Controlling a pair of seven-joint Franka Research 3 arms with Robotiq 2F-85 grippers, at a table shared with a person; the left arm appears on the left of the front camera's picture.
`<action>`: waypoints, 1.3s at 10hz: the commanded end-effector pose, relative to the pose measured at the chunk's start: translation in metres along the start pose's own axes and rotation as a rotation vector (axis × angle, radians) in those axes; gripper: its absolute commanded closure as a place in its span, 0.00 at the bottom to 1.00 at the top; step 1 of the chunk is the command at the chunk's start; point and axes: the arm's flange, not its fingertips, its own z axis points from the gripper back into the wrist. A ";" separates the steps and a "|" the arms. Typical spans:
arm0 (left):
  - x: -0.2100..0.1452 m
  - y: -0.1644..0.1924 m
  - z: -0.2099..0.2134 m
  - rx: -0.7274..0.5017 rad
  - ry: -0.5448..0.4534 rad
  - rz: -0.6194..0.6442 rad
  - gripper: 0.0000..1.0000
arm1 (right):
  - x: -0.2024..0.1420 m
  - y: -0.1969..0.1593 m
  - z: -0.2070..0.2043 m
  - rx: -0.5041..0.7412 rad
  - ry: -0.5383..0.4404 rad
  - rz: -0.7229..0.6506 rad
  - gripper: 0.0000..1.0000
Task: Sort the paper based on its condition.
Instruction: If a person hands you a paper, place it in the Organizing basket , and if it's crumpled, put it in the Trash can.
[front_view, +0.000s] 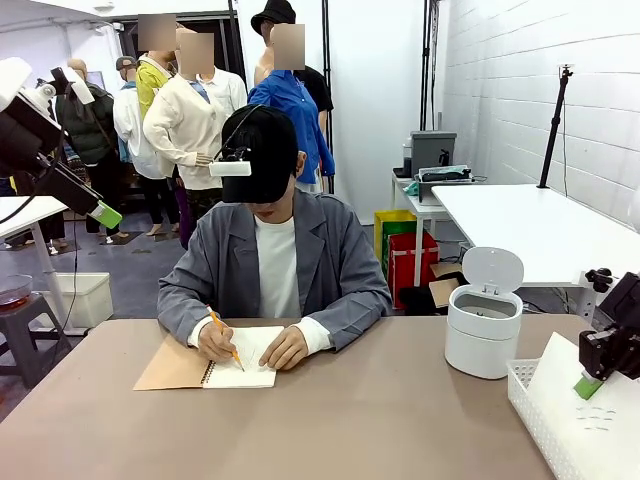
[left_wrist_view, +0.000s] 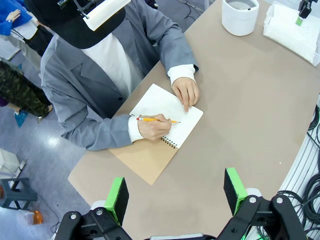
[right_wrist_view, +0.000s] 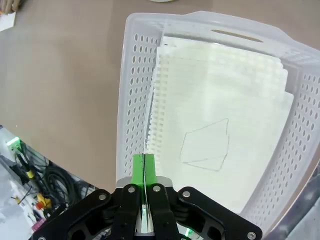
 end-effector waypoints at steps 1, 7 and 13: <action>-0.001 0.000 0.000 -0.002 -0.003 0.003 0.00 | -0.044 0.007 -0.037 -0.004 0.007 -0.046 0.81; -0.001 0.000 0.000 -0.002 -0.003 0.003 0.00 | -0.053 -0.005 -0.005 -0.199 -0.015 -0.094 0.00; -0.001 0.000 0.000 -0.002 -0.003 0.003 0.00 | -0.062 -0.007 0.036 -0.276 -0.183 -0.085 0.00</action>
